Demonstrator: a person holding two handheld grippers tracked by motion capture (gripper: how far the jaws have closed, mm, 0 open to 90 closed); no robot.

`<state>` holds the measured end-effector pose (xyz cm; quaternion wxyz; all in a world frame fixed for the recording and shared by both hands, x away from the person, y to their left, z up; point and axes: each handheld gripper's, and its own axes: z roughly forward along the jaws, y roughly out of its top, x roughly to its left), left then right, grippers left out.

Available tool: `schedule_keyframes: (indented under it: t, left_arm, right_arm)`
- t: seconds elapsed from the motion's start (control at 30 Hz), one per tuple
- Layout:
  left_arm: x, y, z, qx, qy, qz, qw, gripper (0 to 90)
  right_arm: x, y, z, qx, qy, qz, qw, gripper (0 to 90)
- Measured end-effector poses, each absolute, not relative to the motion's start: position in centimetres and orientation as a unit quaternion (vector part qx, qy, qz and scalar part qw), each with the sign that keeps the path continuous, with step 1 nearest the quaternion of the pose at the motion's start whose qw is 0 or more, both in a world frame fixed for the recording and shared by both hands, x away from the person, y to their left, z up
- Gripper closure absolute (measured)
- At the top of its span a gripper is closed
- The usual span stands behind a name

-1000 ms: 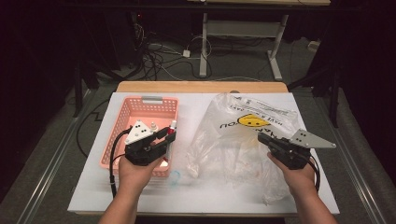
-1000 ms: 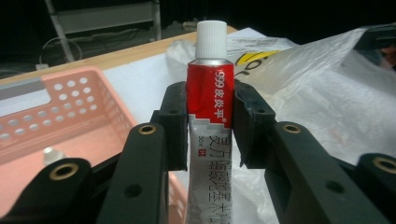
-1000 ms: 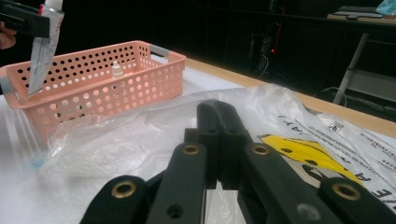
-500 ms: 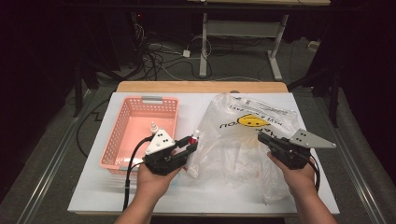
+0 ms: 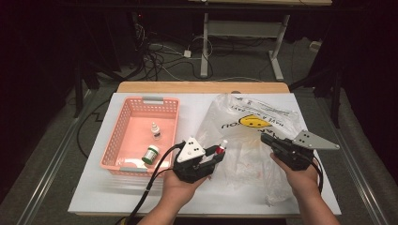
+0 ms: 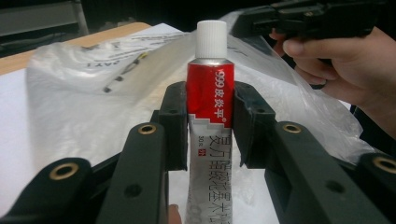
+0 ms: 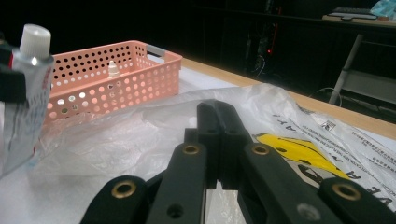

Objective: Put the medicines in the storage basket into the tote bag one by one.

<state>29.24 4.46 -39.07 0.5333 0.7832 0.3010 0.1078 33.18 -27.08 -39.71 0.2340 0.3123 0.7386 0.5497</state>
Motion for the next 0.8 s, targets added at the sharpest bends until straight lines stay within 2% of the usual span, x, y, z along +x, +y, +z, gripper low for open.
schedule_keyframes:
  t: [0.3,0.8]
  left_arm:
    - [30.2,2.0,-41.2,0.794,0.298,0.087,0.522,66.9]
    - [31.0,1.1,-42.8,0.799,0.308,0.071,0.512,66.9]
  right_arm:
    - [32.9,-27.2,-39.4,0.308,0.737,0.553,0.239,90.0]
    - [32.3,-27.0,-38.8,0.301,0.734,0.558,0.242,90.0]
